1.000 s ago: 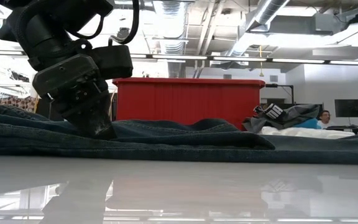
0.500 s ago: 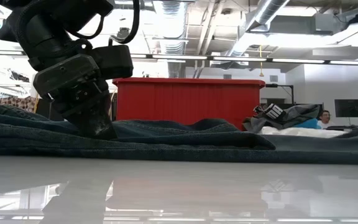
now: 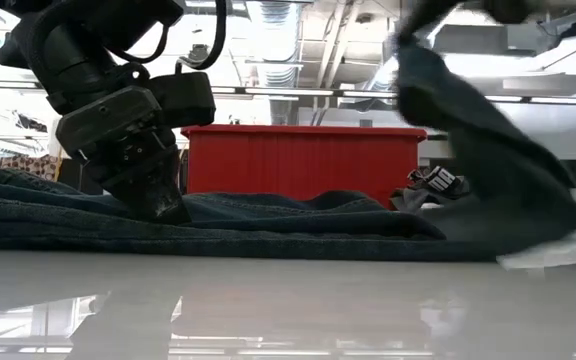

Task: Fold laundry
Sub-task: Fold the blue pants

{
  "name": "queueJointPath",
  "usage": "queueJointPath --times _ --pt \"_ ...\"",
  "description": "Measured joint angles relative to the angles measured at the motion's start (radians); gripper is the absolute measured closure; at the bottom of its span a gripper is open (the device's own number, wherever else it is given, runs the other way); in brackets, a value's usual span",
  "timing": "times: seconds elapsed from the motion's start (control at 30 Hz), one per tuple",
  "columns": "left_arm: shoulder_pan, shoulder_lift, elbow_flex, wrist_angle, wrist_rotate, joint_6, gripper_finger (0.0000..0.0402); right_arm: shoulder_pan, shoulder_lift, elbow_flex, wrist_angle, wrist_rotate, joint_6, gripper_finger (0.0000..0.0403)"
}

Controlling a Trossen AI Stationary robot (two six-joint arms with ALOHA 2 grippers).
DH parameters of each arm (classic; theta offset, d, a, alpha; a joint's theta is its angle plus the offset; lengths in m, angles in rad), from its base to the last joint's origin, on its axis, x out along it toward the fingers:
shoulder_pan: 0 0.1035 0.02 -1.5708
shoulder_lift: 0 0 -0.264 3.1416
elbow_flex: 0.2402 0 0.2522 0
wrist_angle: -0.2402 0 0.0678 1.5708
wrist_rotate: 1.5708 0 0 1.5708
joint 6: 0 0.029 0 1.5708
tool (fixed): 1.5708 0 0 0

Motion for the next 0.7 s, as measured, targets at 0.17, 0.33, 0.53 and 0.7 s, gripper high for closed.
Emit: queueJointPath --times 0.17,0.33,0.53,0.7 --pt "0.000 0.001 -0.002 0.008 -0.016 -0.006 0.0401 -0.124 0.080 0.000 0.366 -0.151 -0.330 0.0384" --pt "0.000 0.003 -0.002 0.022 -0.018 -0.003 0.0401 -0.181 0.165 0.000 0.575 -0.289 -0.436 0.0384" --pt "0.000 0.003 -0.002 0.022 -0.016 -0.004 0.0401 -0.212 0.256 0.000 0.775 -0.422 -0.509 0.0384" --pt "0.000 0.003 -0.002 0.023 -0.016 0.001 0.0401 -0.237 0.306 0.011 0.891 -0.498 -0.537 0.0384"
